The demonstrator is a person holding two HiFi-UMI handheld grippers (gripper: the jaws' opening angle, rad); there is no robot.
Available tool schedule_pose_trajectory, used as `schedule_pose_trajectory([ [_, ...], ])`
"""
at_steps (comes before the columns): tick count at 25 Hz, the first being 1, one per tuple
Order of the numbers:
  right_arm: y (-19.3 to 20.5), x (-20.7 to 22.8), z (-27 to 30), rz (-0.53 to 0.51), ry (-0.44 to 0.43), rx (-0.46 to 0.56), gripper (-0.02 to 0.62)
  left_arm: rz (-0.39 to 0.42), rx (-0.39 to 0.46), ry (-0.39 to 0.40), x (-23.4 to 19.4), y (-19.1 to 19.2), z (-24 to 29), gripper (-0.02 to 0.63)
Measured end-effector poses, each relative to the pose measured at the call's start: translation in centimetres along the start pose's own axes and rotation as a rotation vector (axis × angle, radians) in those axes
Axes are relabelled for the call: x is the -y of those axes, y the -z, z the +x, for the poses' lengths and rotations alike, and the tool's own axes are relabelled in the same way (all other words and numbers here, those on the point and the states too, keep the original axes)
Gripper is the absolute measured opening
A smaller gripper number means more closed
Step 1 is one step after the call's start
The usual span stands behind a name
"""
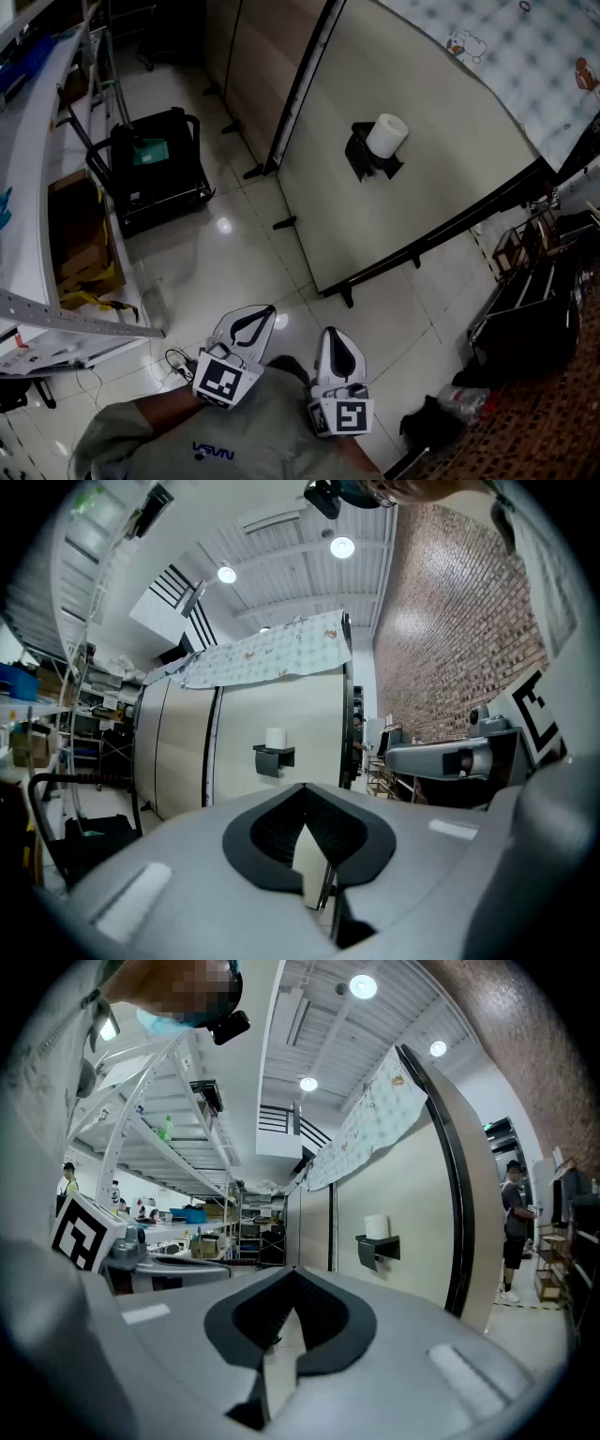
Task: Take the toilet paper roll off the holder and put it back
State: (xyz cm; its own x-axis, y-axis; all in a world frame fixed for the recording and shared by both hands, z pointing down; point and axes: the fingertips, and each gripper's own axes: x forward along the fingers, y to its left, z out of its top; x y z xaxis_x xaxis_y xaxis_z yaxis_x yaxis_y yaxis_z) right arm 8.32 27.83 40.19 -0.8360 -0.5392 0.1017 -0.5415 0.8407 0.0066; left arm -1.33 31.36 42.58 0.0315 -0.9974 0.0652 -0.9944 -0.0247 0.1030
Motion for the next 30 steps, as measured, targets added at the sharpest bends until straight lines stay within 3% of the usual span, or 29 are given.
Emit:
schedule_pose_trajectory([
  [7,0.4,0.9,3.2,0.013,-0.025,-0.005,0.000,-0.008,-0.021,-0.033,-2.4,0.9,1.9,0.005],
  [14,0.1,4.0,10.4,0.052,-0.111,0.041,0.000,0.026,-0.041,-0.116,-6.5,0.9,7.4,0.005],
  [30,-2.4,19.7,23.5,0.053,-0.113,0.063,0.000,0.082,-0.120,-0.096,-9.2,-3.1,28.6,0.005],
])
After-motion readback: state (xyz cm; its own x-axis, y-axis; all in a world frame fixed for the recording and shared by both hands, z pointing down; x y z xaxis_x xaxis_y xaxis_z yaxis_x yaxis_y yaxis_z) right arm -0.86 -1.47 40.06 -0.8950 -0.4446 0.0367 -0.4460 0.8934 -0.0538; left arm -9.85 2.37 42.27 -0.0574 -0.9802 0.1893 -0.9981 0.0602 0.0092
